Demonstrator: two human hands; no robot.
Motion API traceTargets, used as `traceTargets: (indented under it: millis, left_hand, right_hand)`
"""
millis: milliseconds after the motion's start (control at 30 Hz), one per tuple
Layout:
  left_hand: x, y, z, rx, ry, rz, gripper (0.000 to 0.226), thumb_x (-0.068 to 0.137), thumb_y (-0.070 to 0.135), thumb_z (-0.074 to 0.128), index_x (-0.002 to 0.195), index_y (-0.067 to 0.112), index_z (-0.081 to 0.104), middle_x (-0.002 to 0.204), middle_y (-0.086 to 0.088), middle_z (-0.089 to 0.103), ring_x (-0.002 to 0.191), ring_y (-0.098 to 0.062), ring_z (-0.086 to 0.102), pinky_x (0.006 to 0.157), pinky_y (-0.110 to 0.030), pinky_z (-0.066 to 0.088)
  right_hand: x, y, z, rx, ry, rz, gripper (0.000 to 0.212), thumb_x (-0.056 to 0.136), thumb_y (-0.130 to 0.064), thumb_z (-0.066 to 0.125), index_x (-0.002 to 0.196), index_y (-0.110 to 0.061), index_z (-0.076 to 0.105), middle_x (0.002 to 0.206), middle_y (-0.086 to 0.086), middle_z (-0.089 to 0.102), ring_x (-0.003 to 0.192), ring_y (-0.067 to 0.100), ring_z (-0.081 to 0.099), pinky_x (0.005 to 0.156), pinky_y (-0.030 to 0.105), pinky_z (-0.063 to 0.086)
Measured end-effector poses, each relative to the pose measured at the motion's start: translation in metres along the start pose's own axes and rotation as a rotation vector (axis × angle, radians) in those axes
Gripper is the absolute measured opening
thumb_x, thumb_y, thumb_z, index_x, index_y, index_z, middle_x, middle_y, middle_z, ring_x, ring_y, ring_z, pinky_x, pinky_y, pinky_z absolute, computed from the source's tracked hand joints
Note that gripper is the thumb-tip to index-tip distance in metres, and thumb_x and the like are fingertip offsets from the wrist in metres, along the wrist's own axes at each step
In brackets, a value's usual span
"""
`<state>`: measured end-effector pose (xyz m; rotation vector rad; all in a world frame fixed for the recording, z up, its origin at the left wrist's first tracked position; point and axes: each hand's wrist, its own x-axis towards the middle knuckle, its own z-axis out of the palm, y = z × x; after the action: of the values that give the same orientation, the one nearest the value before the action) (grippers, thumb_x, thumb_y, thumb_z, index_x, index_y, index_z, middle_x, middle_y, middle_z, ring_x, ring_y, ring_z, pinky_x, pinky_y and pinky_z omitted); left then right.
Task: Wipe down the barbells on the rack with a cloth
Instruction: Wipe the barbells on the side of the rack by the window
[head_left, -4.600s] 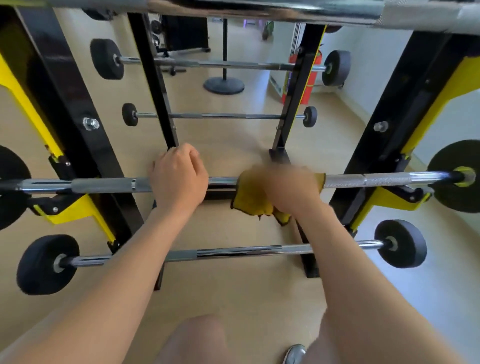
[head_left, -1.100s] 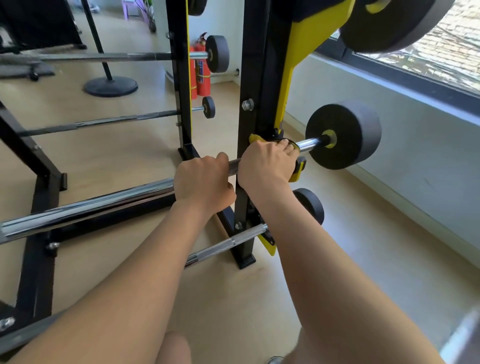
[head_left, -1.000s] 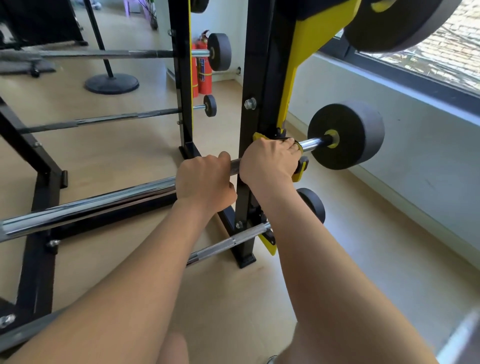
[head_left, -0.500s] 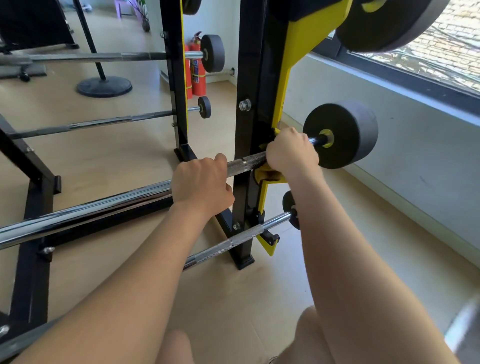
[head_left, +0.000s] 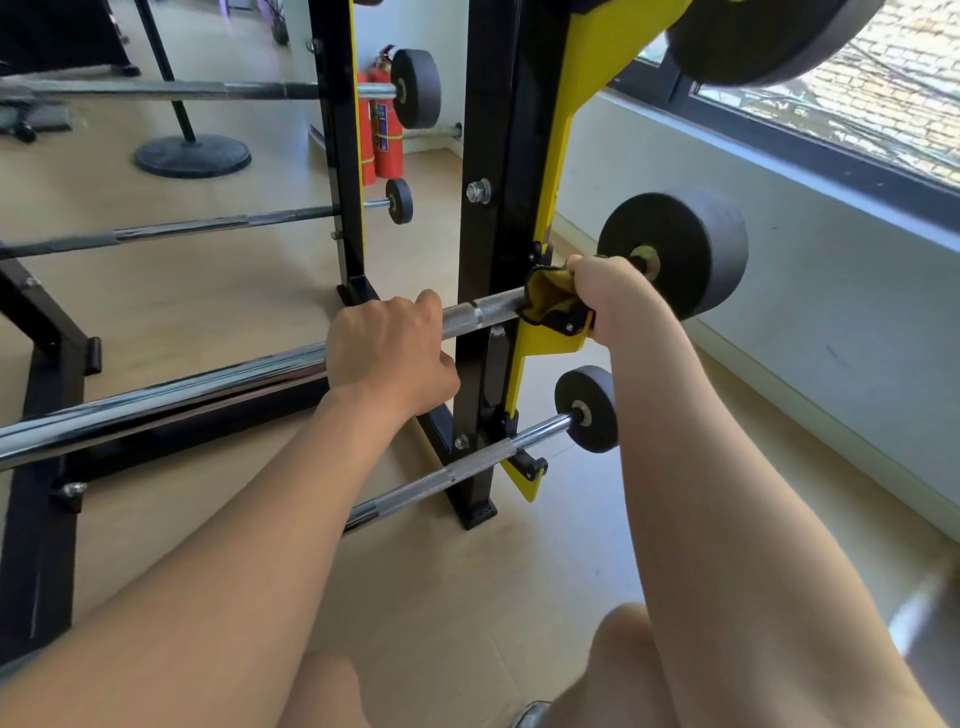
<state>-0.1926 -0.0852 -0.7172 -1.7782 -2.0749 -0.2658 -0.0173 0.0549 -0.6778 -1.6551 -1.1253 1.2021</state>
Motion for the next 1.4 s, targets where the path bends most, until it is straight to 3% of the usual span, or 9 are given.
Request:
traceTargets:
  millis: [267,400,567,733,833,1033,1133,1233,1400]
  left_hand:
    - [0.000,-0.001,-0.002,0.018,-0.002,0.024,0.029,0.086,0.040,0.059,0.106,0.019,0.057,0.071,0.002,0.048,0.059,-0.020,0.045,0.048,-0.025,0.021]
    - [0.000,0.000,-0.005,0.016,-0.013,0.016,0.027,0.086,0.039,0.060,0.105,0.019,0.056,0.068,0.002,0.046,0.059,-0.021,0.046,0.049,-0.026,0.023]
    - [0.001,0.000,-0.007,-0.034,-0.051,0.001,0.024,0.084,0.034,0.061,0.097,0.021,0.046,0.063,0.003,0.038,0.056,-0.020,0.042,0.050,-0.027,0.026]
    - [-0.002,-0.003,-0.013,-0.082,-0.138,-0.010,0.033,0.080,0.030,0.060,0.111,0.020,0.054,0.075,0.003,0.049,0.072,-0.027,0.053,0.058,-0.032,0.037]
    - [-0.005,-0.009,-0.016,-0.127,-0.147,0.034,0.043,0.078,0.034,0.069,0.115,0.018,0.056,0.104,-0.003,0.059,0.095,-0.028,0.060,0.065,-0.035,0.041]
    - [-0.046,-0.049,-0.022,0.066,-0.019,-0.207,0.037,0.080,0.038,0.078,0.104,0.015,0.060,0.095,-0.010,0.069,0.089,-0.034,0.066,0.075,-0.039,0.043]
    - [-0.067,-0.067,-0.020,0.125,-0.019,-0.245,0.023,0.085,0.031,0.073,0.098,0.016,0.061,0.081,-0.006,0.069,0.076,-0.031,0.066,0.065,-0.034,0.036]
    - [-0.068,-0.071,-0.021,0.117,-0.038,-0.232,0.018,0.087,0.030,0.072,0.096,0.020,0.060,0.073,-0.001,0.061,0.066,-0.026,0.059,0.060,-0.032,0.037]
    - [-0.059,-0.072,-0.026,0.088,-0.090,-0.224,0.017,0.091,0.036,0.069,0.098,0.020,0.069,0.089,-0.008,0.072,0.078,-0.032,0.070,0.060,-0.033,0.045]
  right_hand:
    - [0.047,0.036,-0.017,0.823,-0.147,0.047,0.048,0.111,-0.039,0.046,0.143,-0.005,0.055,0.073,-0.001,0.072,0.061,0.015,0.070,0.054,0.030,0.056]
    - [0.031,0.026,-0.021,0.605,-0.267,0.113,0.022,0.109,-0.027,0.053,0.114,-0.007,0.060,0.075,0.004,0.066,0.067,0.016,0.066,0.069,0.034,0.059]
    - [-0.019,0.009,-0.022,-0.098,0.008,-0.098,0.010,0.097,-0.014,0.063,0.104,-0.015,0.056,0.102,0.008,0.062,0.087,0.021,0.062,0.081,0.038,0.058]
    - [-0.084,0.011,0.006,-0.814,0.255,-0.783,0.006,0.095,-0.011,0.060,0.098,-0.015,0.063,0.090,0.002,0.062,0.080,0.022,0.058,0.068,0.032,0.047]
    - [-0.095,0.044,0.043,-1.102,0.137,-0.846,0.028,0.093,-0.023,0.059,0.118,-0.012,0.064,0.123,0.016,0.065,0.123,0.038,0.057,0.108,0.045,0.044]
    - [-0.124,0.054,0.067,-0.841,-0.470,-1.105,0.062,0.091,-0.011,0.058,0.152,-0.012,0.049,0.152,0.009,0.054,0.151,0.029,0.032,0.127,0.041,0.013]
    - [-0.100,0.054,0.045,-0.898,-0.319,-1.031,0.066,0.095,-0.011,0.058,0.158,-0.016,0.040,0.156,0.005,0.049,0.149,0.027,0.037,0.127,0.047,0.027]
    - [-0.102,0.058,0.047,-0.986,-0.078,-0.890,0.073,0.098,-0.008,0.060,0.163,-0.012,0.026,0.167,0.010,0.030,0.159,0.034,0.013,0.130,0.054,0.013]
    - [-0.129,0.069,0.065,-0.911,-0.447,-1.205,0.075,0.100,-0.007,0.054,0.166,-0.020,0.022,0.173,0.002,0.021,0.161,0.021,0.007,0.128,0.039,-0.001]
